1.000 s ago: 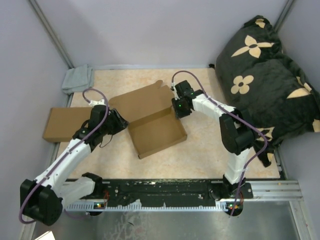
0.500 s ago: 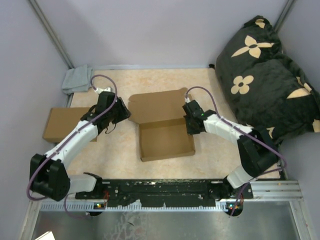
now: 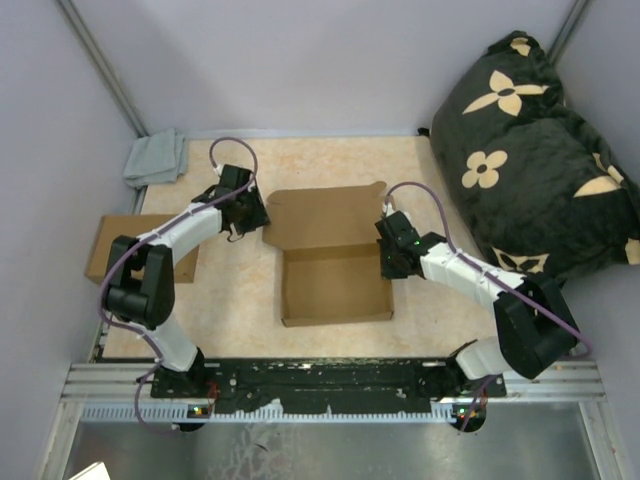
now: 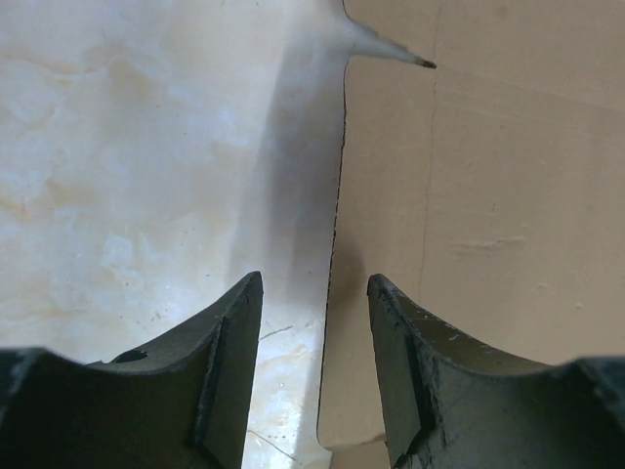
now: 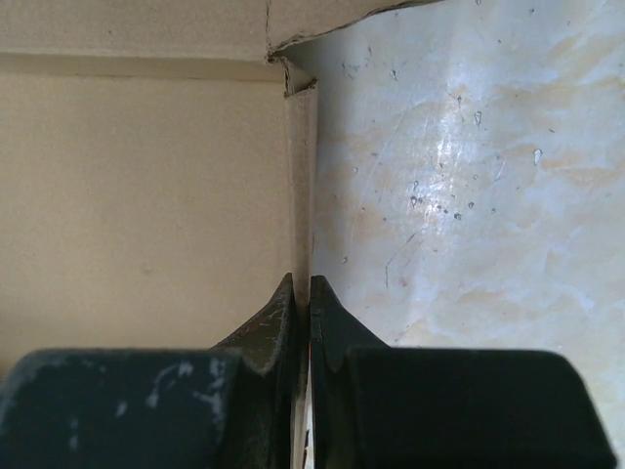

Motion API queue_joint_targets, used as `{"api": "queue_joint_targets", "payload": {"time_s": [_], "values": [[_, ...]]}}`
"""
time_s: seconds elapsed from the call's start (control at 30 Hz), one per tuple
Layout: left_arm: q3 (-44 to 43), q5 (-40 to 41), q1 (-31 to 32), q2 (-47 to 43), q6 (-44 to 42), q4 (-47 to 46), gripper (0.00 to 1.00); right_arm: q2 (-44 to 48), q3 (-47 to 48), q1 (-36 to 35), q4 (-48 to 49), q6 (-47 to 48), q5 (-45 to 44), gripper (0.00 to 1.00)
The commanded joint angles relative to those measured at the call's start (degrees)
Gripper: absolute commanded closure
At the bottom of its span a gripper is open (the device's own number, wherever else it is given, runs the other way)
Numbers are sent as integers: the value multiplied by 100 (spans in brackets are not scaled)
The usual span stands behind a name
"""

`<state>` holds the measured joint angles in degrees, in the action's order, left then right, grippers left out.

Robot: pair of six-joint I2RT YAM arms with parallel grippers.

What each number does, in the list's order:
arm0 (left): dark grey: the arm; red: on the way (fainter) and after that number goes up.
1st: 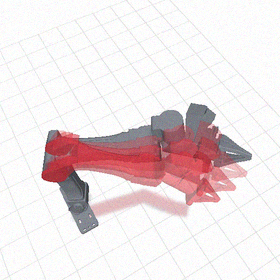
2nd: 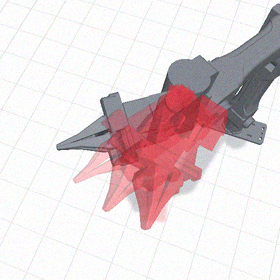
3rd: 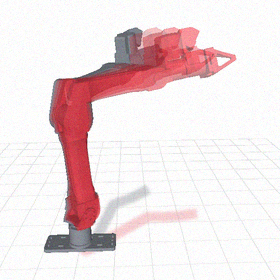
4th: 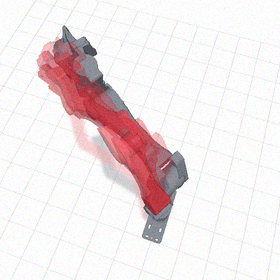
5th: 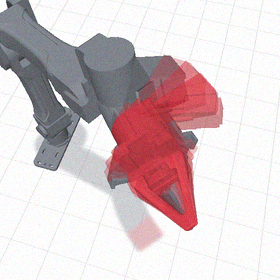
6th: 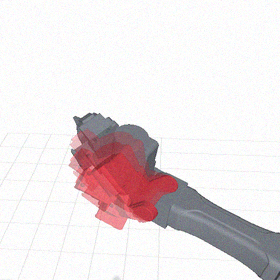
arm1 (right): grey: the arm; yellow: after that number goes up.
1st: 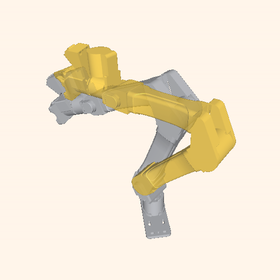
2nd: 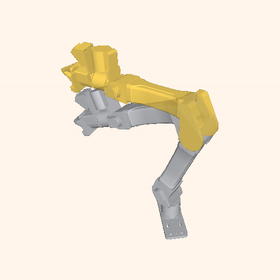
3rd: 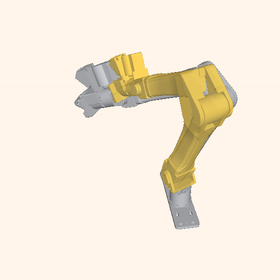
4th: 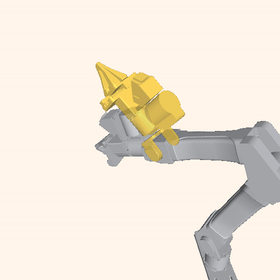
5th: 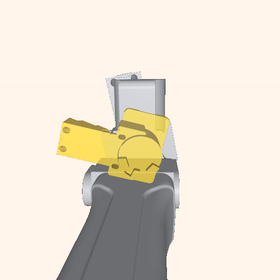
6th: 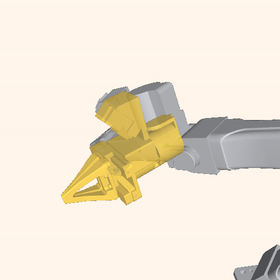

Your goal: Fold the paper box

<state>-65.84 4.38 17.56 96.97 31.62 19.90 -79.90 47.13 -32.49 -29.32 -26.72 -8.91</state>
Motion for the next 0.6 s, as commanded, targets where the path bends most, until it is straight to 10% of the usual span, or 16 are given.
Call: {"api": "queue_joint_targets", "payload": {"time_s": [0.0,0.37,0.57], "values": [[-280,-293,-35,217,-130,-145,46,64,85,-20,333,-126,18,99],[-780,-623,-42,908,-179,-384,54,26,-11,-18,455,34,149,99],[-762,-747,-34,820,-168,-439,76,-160,-39,-20,551,54,200,99]]}}
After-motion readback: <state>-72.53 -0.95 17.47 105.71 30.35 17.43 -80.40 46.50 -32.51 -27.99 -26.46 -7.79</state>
